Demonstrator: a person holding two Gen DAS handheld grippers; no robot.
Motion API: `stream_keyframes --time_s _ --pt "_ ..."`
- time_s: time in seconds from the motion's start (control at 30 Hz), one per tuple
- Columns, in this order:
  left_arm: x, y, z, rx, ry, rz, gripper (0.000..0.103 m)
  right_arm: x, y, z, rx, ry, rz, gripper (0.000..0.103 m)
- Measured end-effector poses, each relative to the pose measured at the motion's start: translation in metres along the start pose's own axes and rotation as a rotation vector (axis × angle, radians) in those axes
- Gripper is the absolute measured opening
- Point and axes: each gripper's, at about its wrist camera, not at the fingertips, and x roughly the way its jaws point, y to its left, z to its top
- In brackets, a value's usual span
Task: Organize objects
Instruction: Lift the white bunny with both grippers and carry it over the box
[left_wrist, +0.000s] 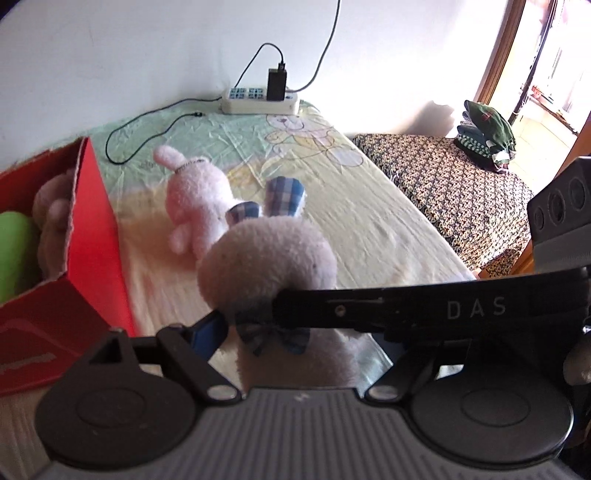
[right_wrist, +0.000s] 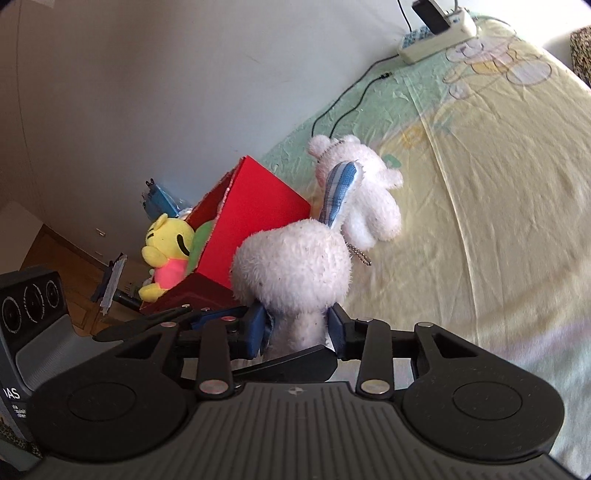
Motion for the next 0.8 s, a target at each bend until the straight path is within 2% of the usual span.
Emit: stream_keyframes --time_s 0.33,0.5,0.73,0.8 --pt "-0.051 0.017 0.01 0.045 -0.162 0.025 0.084 -0.006 0.053 0.01 -0.131 -0.121 0.029 0.039" --pt "-0.078 0.052 0.009 0.03 -0.211 0.054 0.084 0.016 0.086 0.013 -0.156 -0.141 0.064 0.039" --pt "-0.113 0.115 0.005 -0.011 -0.268 0.126 0.085 0.068 0.137 0.016 -0.213 -0.134 0.133 0.039" --pt "-0.122 0.132 0.0 -0.027 -0.283 0.145 0.088 0.083 0.151 0.017 -0.235 -0.128 0.155 0.039"
